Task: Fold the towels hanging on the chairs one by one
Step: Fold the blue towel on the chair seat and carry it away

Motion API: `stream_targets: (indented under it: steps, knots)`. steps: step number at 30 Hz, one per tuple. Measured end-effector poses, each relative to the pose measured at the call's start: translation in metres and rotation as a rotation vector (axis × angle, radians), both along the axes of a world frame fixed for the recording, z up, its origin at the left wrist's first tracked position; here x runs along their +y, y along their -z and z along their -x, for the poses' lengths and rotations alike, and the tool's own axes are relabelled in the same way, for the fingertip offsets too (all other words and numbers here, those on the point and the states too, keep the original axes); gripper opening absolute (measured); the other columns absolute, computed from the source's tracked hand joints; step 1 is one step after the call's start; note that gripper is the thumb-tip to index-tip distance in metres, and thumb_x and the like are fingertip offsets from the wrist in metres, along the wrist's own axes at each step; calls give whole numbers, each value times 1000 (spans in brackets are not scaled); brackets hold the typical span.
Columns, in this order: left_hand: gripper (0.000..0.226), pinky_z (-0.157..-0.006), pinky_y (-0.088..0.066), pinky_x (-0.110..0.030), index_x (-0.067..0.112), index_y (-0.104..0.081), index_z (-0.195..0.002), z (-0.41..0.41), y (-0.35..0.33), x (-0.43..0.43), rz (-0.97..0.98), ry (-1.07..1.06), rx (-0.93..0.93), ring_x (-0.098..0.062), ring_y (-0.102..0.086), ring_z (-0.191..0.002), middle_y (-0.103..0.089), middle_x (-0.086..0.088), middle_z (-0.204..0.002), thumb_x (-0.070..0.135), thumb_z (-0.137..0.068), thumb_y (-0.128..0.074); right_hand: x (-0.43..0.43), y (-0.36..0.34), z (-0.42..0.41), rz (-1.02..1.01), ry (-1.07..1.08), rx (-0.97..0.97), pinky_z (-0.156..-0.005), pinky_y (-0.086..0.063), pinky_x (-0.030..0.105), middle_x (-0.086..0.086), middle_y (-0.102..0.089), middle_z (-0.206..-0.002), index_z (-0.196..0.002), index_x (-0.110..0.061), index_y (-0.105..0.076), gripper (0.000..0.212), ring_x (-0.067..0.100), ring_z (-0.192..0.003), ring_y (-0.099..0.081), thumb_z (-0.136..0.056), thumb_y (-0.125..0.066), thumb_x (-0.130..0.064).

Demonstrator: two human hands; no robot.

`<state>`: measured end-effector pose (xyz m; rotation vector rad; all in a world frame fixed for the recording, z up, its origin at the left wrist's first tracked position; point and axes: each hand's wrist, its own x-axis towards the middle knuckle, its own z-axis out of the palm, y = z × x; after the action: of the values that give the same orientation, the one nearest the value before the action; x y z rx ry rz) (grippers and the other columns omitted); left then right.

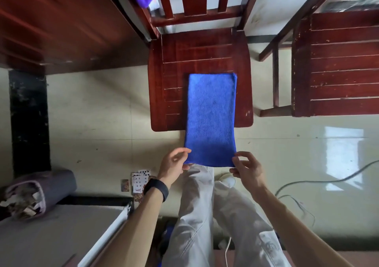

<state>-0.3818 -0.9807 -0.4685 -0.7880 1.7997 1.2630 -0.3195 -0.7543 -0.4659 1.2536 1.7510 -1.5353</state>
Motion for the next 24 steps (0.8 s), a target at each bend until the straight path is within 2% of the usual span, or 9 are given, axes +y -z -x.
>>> stream_targets:
  steps: [3,6,8,9,11,13,16,20,24]
  knots:
    - [29,-62,-40,-22,22,-69,-115,23,-12,-11,-120,72,-93,-11,-65,-67,-73,2,-94,9,-91,-60,5,-7,13,28,-63,26,-81,-59,40,5,-72,-93,-103,-27,-71,25,19,-70,-72,-93,-63,-5]
    - [33,-74,-48,-20,29,-69,-111,53,-13,-18,-145,302,-13,-6,-69,-82,-76,2,-95,12,-83,-74,14,-11,40,-51,-240,42,-72,-55,29,-4,-72,-95,-105,-39,-67,49,14,-74,-72,-81,-68,3]
    - [17,-74,-50,-22,24,-73,-97,77,-4,-15,2,460,165,-6,-69,-78,-75,5,-82,27,-81,-77,20,-7,68,-177,-342,76,-67,-51,19,-12,-72,-83,-94,-45,-67,37,6,-69,-69,-82,-76,-12]
    - [17,-71,-49,-25,21,-73,-91,91,2,-11,90,508,258,-8,-67,-73,-73,5,-76,35,-82,-76,24,-4,84,-235,-367,111,-65,-47,16,-14,-70,-78,-90,-44,-68,27,5,-68,-67,-83,-78,-20]
    - [24,-69,-46,-31,19,-73,-88,120,18,-4,199,520,402,-15,-62,-71,-65,5,-73,43,-85,-71,32,8,116,-346,-413,177,-68,-43,20,-10,-64,-77,-92,-31,-74,5,14,-73,-65,-87,-74,-30]
    - [24,-68,-43,-33,13,-72,-88,152,32,8,198,505,476,-19,-57,-71,-56,7,-73,36,-91,-66,39,25,149,-401,-445,191,-73,-39,24,1,-62,-86,-100,-20,-73,19,23,-83,-63,-92,-67,-36]
    - [32,-61,-30,-32,13,-58,-73,194,50,24,207,503,458,-29,-56,-72,-53,3,-64,33,-97,-57,47,49,195,-411,-420,135,-77,-41,28,11,-68,-101,-113,-10,-67,32,31,-97,-62,-99,-56,-36]
    - [33,-63,-32,-34,15,-55,-77,229,82,38,270,506,411,-39,-60,-84,-67,-16,-84,37,-100,-50,48,72,233,-440,-468,90,-81,-48,41,15,-69,-101,-117,-8,-60,37,39,-96,-62,-104,-43,-38]
    - [37,-68,-40,-36,8,-61,-92,236,102,42,326,485,378,-41,-62,-90,-69,-20,-93,40,-101,-46,42,89,246,-467,-484,37,-73,-44,38,10,-63,-87,-109,-11,-57,37,40,-89,-62,-104,-39,-43]
